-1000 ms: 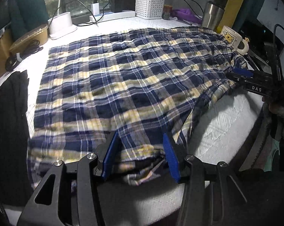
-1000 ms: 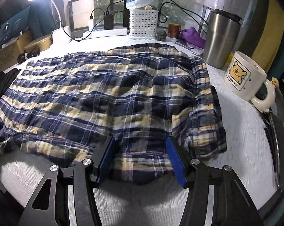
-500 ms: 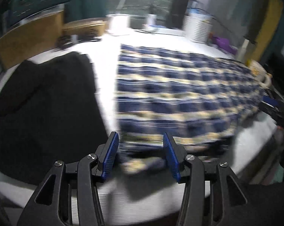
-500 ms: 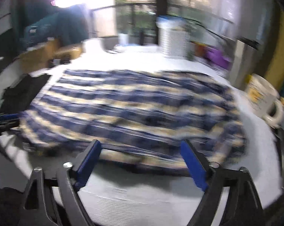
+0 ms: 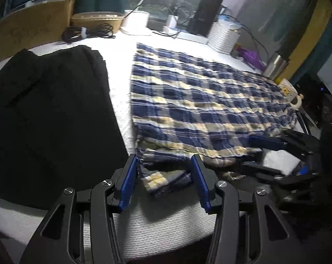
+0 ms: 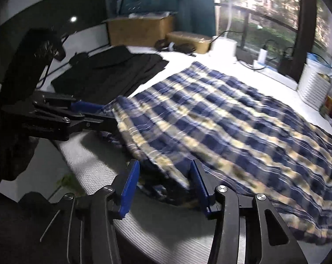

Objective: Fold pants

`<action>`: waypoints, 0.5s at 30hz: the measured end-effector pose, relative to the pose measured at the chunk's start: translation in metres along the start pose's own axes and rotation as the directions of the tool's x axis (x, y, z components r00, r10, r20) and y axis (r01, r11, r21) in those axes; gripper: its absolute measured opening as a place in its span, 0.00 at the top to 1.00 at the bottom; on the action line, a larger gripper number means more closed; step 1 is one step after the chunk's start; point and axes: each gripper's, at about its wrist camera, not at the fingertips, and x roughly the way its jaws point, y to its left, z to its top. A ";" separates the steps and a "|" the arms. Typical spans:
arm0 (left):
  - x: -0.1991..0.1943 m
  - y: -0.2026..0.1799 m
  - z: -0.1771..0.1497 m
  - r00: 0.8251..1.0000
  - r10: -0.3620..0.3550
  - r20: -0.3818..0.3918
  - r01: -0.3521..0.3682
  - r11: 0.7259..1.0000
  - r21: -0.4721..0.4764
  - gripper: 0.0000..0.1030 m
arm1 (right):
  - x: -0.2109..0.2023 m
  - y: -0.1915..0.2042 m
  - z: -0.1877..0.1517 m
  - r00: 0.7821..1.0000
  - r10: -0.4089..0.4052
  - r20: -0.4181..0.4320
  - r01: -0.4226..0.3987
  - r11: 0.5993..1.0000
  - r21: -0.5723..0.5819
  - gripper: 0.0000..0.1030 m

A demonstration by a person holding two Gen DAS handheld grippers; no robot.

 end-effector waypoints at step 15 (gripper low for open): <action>-0.010 -0.011 -0.018 1.000 0.012 -0.016 -0.009 0.985 0.174 0.99 | 0.003 0.008 -0.023 0.998 0.049 -0.050 -0.050 0.998 -0.024 0.98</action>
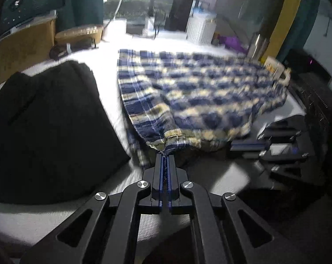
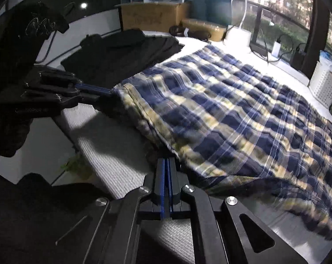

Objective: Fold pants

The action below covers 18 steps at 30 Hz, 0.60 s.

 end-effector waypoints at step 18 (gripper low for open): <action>-0.022 0.026 0.032 0.990 0.123 0.076 -0.117 0.990 -0.074 0.43 | -0.059 -0.064 -0.012 0.983 -0.157 0.092 0.137 0.970 0.200 0.96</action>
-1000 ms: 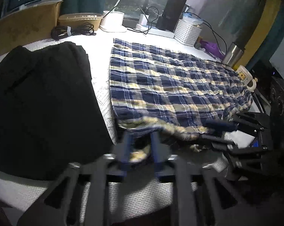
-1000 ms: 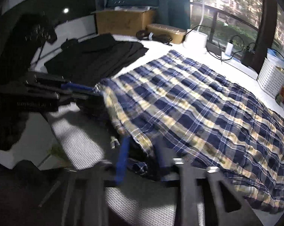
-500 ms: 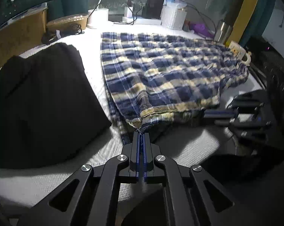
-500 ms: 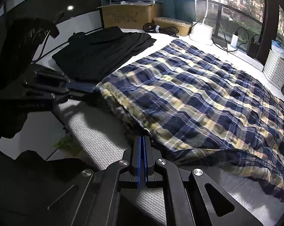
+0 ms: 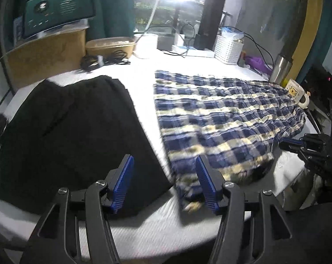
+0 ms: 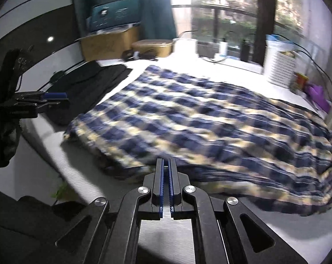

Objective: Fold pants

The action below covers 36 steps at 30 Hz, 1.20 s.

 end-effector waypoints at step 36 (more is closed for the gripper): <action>0.145 -0.045 0.092 0.975 0.105 -0.195 -0.078 0.987 0.140 0.43 | -0.009 -0.224 -0.024 0.914 -0.399 -0.070 0.397 0.847 0.355 0.30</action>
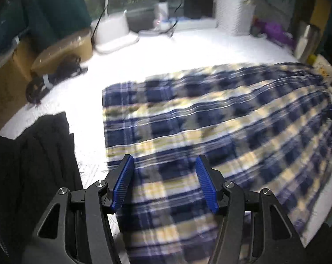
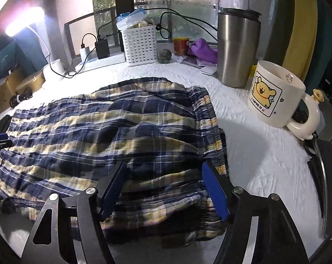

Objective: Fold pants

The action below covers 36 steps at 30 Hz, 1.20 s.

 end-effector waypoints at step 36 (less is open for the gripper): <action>-0.059 0.065 -0.042 0.991 0.067 0.116 -0.044 0.980 -0.193 0.43 | -0.004 -0.024 -0.012 0.977 0.211 0.017 -0.205 0.921 0.331 0.00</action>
